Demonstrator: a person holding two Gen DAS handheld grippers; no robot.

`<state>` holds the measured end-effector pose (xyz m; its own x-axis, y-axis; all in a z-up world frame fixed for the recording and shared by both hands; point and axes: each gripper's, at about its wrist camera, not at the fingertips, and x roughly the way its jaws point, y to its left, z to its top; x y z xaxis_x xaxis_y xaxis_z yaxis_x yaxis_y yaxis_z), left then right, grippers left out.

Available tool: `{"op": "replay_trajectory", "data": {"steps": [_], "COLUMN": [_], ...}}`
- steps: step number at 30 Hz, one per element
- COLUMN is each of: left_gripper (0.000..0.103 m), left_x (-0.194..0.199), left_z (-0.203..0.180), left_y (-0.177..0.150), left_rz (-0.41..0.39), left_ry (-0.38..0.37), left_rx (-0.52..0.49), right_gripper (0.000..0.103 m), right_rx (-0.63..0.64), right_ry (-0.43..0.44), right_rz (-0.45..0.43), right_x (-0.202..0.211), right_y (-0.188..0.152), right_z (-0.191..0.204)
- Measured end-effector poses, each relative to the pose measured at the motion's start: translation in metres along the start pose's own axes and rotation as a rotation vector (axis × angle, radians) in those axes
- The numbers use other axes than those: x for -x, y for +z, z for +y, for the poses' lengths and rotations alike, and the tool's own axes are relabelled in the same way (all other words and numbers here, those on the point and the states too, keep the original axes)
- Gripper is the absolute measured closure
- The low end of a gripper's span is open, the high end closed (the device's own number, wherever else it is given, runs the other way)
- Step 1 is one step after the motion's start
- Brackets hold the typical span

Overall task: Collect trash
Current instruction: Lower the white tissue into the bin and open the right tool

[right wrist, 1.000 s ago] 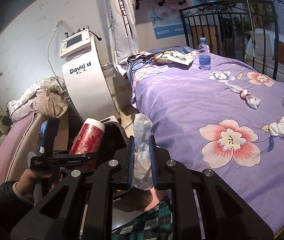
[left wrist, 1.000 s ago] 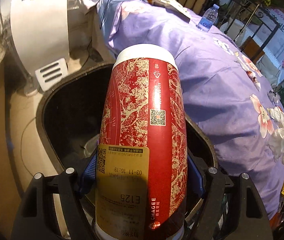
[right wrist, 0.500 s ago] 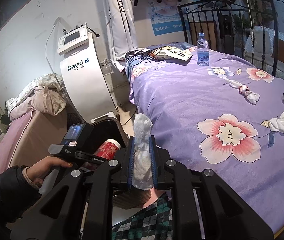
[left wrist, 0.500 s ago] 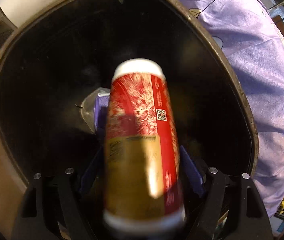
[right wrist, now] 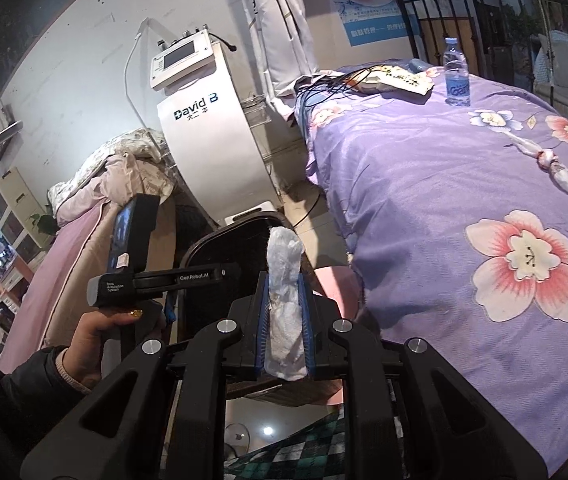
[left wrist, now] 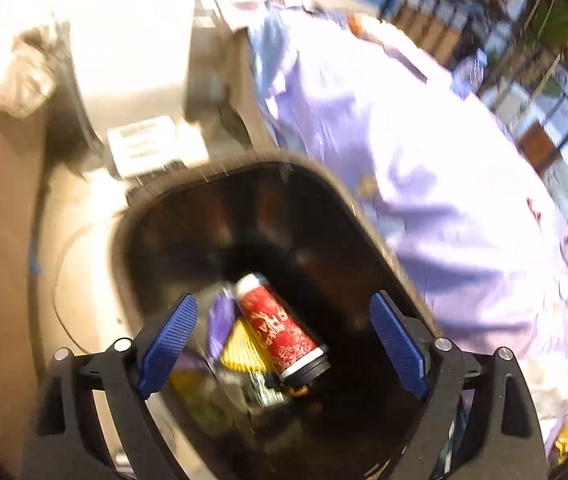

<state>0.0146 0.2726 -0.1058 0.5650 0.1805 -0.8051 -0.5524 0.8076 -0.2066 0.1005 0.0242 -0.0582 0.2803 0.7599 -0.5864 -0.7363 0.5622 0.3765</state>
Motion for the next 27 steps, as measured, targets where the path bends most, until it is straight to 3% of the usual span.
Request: {"op": "replay_trajectory", "data": {"steps": [4,8,13,22,25,27], "left_gripper": [0.014,0.012,0.012,0.012,0.011,0.011], "left_x": [0.027,0.042,0.043,0.033,0.031,0.030], "left_z": [0.006,0.009,0.016,0.023,0.023,0.022], "left_y": [0.008,0.022,0.034,0.032,0.032,0.031], "left_rz": [-0.117,-0.173,-0.185,-0.175,-0.171,-0.170], "left_ry": [0.031,0.057,0.050,0.046,0.042,0.040], "left_rx": [0.028,0.033,0.057,0.083,0.075,0.070], "right_gripper": [0.088,0.088,0.087,0.085,0.056,0.031], "right_rx": [0.002,0.028,0.052,0.080,0.056,0.054], "right_ry": [0.067,0.077,0.079,0.071,0.083,0.087], "right_rz": [0.078,0.174,0.272,0.387,0.412,0.403], "right_x": [-0.038,-0.084,-0.126,-0.168,-0.177,-0.174], "right_y": [0.000,-0.007,-0.018,-0.032,-0.039,-0.040], "right_z": [0.013,0.026,0.039,0.049,0.047,0.047]}}
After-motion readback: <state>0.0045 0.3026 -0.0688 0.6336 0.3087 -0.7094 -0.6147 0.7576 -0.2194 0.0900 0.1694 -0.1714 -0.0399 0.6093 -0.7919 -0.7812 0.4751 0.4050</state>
